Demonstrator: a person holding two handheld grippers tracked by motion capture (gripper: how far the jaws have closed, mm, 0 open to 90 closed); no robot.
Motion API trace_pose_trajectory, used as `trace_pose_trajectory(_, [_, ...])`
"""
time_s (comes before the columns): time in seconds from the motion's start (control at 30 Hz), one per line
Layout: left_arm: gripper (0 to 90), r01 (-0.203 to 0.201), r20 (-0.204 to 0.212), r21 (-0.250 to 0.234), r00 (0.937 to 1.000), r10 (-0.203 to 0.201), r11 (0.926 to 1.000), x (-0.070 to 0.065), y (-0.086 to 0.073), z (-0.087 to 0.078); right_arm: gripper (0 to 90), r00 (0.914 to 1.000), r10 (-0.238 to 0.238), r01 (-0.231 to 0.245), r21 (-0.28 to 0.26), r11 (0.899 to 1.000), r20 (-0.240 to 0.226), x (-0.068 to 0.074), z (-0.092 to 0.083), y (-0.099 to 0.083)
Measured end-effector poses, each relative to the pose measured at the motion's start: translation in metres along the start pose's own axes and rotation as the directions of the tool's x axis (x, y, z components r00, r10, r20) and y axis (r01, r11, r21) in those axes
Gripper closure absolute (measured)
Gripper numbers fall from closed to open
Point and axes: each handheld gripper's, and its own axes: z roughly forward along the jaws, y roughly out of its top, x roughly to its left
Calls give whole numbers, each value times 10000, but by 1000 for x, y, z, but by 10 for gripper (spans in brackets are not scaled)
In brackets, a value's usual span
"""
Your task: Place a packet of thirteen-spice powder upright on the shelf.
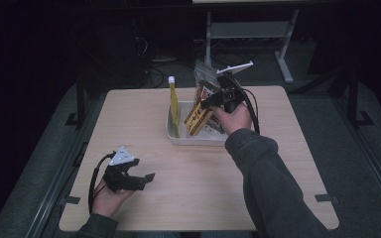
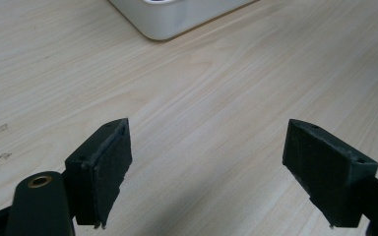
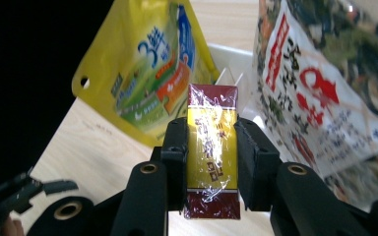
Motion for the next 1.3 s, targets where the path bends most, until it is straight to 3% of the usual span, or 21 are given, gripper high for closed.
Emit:
trace_pose_trajectory(0.67, [185,142,34,-119,9999,-141,9998,4,-1,-2,678,9909,1118,-1064,-729,9916,745,6,36,17])
trace_pose_trajectory(1.03, [186,167,31,-201,9999,-166,9997,5,-1,-4,678,9854,1308,-1207,-944,9882,1094,12,48,20])
trace_pose_trajectory(1.3, [188,121,61,-164,9999,-120,9998,4,-1,-3,677,9822,1529,-1413,-1069,9842,1094,9,55,14])
